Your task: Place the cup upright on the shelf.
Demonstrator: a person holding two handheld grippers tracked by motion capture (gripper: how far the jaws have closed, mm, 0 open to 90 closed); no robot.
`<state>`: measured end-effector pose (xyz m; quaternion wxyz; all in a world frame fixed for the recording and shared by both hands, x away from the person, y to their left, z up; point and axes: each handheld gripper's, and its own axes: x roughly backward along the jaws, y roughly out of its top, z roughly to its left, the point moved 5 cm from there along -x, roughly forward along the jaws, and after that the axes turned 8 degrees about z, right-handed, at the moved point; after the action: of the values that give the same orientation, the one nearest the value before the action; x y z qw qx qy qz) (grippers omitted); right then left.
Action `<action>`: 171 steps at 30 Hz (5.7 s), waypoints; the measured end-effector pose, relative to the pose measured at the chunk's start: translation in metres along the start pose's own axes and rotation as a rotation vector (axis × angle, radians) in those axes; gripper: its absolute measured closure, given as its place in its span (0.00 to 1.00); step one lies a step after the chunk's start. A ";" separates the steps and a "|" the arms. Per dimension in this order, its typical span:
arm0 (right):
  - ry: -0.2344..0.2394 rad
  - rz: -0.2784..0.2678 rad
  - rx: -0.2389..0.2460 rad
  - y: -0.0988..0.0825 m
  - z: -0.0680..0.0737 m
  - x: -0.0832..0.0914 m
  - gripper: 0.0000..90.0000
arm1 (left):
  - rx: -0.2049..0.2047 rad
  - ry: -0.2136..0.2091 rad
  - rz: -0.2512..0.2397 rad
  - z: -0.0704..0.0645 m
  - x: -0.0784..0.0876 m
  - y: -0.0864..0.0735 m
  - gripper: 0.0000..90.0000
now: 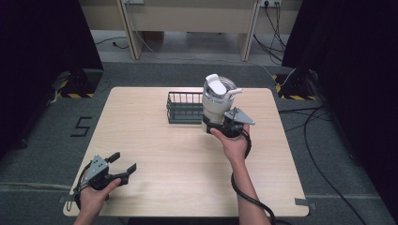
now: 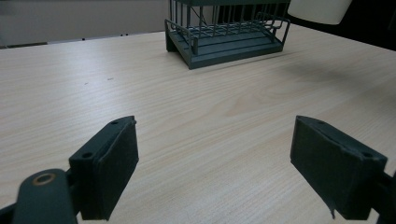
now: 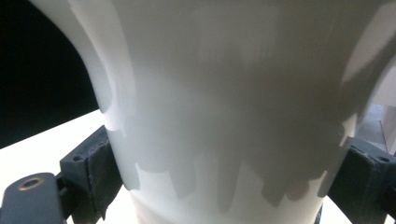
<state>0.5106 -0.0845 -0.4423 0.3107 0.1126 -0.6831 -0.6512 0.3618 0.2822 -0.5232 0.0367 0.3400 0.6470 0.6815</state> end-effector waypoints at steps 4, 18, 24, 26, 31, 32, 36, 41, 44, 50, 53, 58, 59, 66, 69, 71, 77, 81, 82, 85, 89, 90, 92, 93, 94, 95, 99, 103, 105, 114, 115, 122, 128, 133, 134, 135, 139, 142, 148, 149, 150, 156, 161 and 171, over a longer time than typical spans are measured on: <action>0.003 0.005 -0.006 0.002 0.000 -0.003 0.12 | -0.006 0.006 -0.004 0.001 0.000 0.000 0.16; -0.008 0.011 0.007 0.013 -0.006 -0.012 0.12 | -0.004 0.007 -0.008 0.001 0.000 0.001 0.16; -0.009 0.012 -0.001 0.015 -0.007 -0.014 0.12 | -0.003 0.007 -0.009 0.001 0.000 0.001 0.16; -0.009 0.013 -0.002 0.016 -0.007 -0.015 0.12 | -0.002 0.007 -0.009 0.001 0.000 0.001 0.16; -0.012 0.014 -0.001 0.019 -0.009 -0.018 0.12 | -0.001 0.006 -0.008 0.001 0.000 0.001 0.16; -0.011 0.014 0.003 0.020 -0.010 -0.019 0.12 | 0.005 -0.001 -0.005 0.000 -0.001 0.000 0.16; -0.010 0.015 0.001 0.023 -0.010 -0.021 0.12 | 0.005 0.000 -0.005 0.000 -0.001 0.000 0.16; -0.014 0.013 0.004 0.026 -0.011 -0.023 0.12 | 0.004 0.000 -0.006 0.000 -0.001 0.000 0.16; -0.012 0.012 0.002 0.029 -0.010 -0.025 0.12 | 0.003 0.000 -0.005 0.001 0.000 0.000 0.16; -0.010 0.011 0.003 0.035 -0.011 -0.030 0.12 | 0.003 -0.001 -0.007 0.001 -0.001 0.000 0.16; -0.010 0.009 0.001 0.037 -0.012 -0.031 0.12 | 0.005 -0.001 -0.007 0.000 -0.001 0.000 0.16; -0.012 0.010 0.003 0.041 -0.012 -0.035 0.12 | 0.005 -0.002 -0.006 0.000 -0.001 0.000 0.16; -0.011 0.010 0.003 0.043 -0.012 -0.036 0.12 | 0.005 -0.002 -0.006 0.000 -0.001 0.000 0.16; -0.008 0.007 -0.004 0.047 -0.013 -0.041 0.12 | 0.006 -0.002 -0.006 0.000 -0.001 0.000 0.16; -0.011 0.006 -0.004 0.049 -0.014 -0.044 0.12 | 0.006 -0.002 -0.006 0.000 -0.001 0.000 0.16; -0.012 0.008 -0.008 0.050 -0.015 -0.044 0.12 | 0.006 -0.002 -0.006 0.000 -0.001 0.000 0.16; -0.017 0.005 -0.011 0.054 -0.019 -0.049 0.12 | 0.008 -0.002 -0.006 0.000 -0.002 0.000 0.16; -0.019 0.007 -0.015 0.056 -0.020 -0.050 0.12 | 0.009 -0.003 -0.006 0.000 -0.002 0.000 0.16; -0.020 0.010 -0.015 0.057 -0.021 -0.052 0.12 | 0.009 -0.003 -0.006 0.000 -0.002 0.000 0.16; -0.021 0.012 -0.016 0.058 -0.021 -0.054 0.12 | 0.010 -0.003 -0.006 0.000 -0.002 0.000 0.16; -0.022 0.015 -0.017 0.059 -0.022 -0.058 0.12 | 0.010 -0.003 -0.006 0.000 -0.001 0.000 0.16; -0.022 0.015 -0.017 0.059 -0.022 -0.058 0.12 | 0.009 -0.003 -0.006 0.000 -0.001 0.000 0.16; -0.022 0.017 -0.019 0.060 -0.022 -0.060 0.12 | 0.010 -0.003 -0.006 0.001 -0.001 0.000 0.16; -0.024 0.020 -0.020 0.061 -0.023 -0.062 0.12 | 0.011 -0.004 -0.006 0.001 -0.002 0.000 0.16; -0.024 0.020 -0.020 0.061 -0.023 -0.062 0.12 | 0.011 -0.004 -0.006 0.001 -0.002 0.000 0.16; -0.026 0.022 -0.018 0.062 -0.024 -0.064 0.12 | 0.011 -0.005 -0.007 0.001 -0.002 0.000 0.16; -0.029 0.024 -0.020 0.064 -0.026 -0.066 0.12 | 0.010 -0.005 -0.007 0.001 -0.002 0.000 0.16; -0.032 0.028 -0.025 0.066 -0.027 -0.071 0.12 | 0.010 -0.004 -0.007 0.001 -0.002 0.000 0.16; -0.034 0.029 -0.028 0.066 -0.029 -0.074 0.12 | 0.011 -0.004 -0.008 0.001 -0.002 0.000 0.16; -0.034 0.044 -0.042 0.065 -0.031 -0.085 0.12 | 0.010 -0.012 -0.011 0.001 -0.002 0.000 0.16; -0.034 0.044 -0.042 0.065 -0.031 -0.085 0.12 | 0.010 -0.014 -0.011 0.001 -0.002 0.000 0.16; -0.039 0.058 -0.052 0.060 -0.032 -0.093 0.12 | 0.009 -0.016 -0.012 0.000 -0.002 0.000 0.16; -0.042 0.065 -0.062 0.057 -0.033 -0.101 0.12 | 0.010 -0.018 -0.009 -0.001 -0.003 0.000 0.16; -0.045 0.072 -0.059 0.059 -0.034 -0.105 0.12 | 0.008 -0.021 -0.008 -0.002 -0.003 0.000 0.16; -0.046 0.072 -0.062 0.058 -0.034 -0.106 0.12 | 0.009 -0.021 -0.008 -0.002 -0.003 0.000 0.16; -0.046 0.074 -0.063 0.058 -0.034 -0.107 0.12 | 0.009 -0.021 -0.008 -0.002 -0.003 0.000 0.16; -0.051 0.085 -0.070 0.053 -0.036 -0.111 0.12 | 0.008 -0.022 -0.008 -0.002 -0.003 0.000 0.16; -0.054 0.095 -0.076 0.049 -0.038 -0.115 0.12 | 0.009 -0.023 -0.009 -0.002 -0.004 0.000 0.16; -0.060 0.118 -0.087 0.039 -0.039 -0.122 0.12 | 0.007 -0.025 -0.006 -0.002 -0.004 -0.001 0.16; -0.060 0.118 -0.087 0.039 -0.039 -0.122 0.12 | 0.007 -0.025 -0.006 -0.002 -0.004 -0.001 0.16; -0.058 0.120 -0.093 0.037 -0.038 -0.122 0.12 | 0.006 -0.025 -0.005 -0.002 -0.004 -0.001 0.16; -0.063 0.141 -0.094 0.025 -0.037 -0.129 0.12 | 0.006 -0.025 -0.006 -0.002 -0.004 -0.001 0.16; -0.067 0.148 -0.089 0.020 -0.036 -0.131 0.12 | 0.006 -0.026 -0.006 -0.002 -0.004 -0.001 0.16; -0.075 0.137 -0.091 0.018 -0.036 -0.132 0.12 | 0.002 -0.027 -0.006 -0.003 -0.004 0.000 0.16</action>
<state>0.6382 -0.0381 -0.4635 0.3333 0.0269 -0.6701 -0.6626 0.3630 0.2775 -0.5250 0.0472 0.3473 0.6483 0.6759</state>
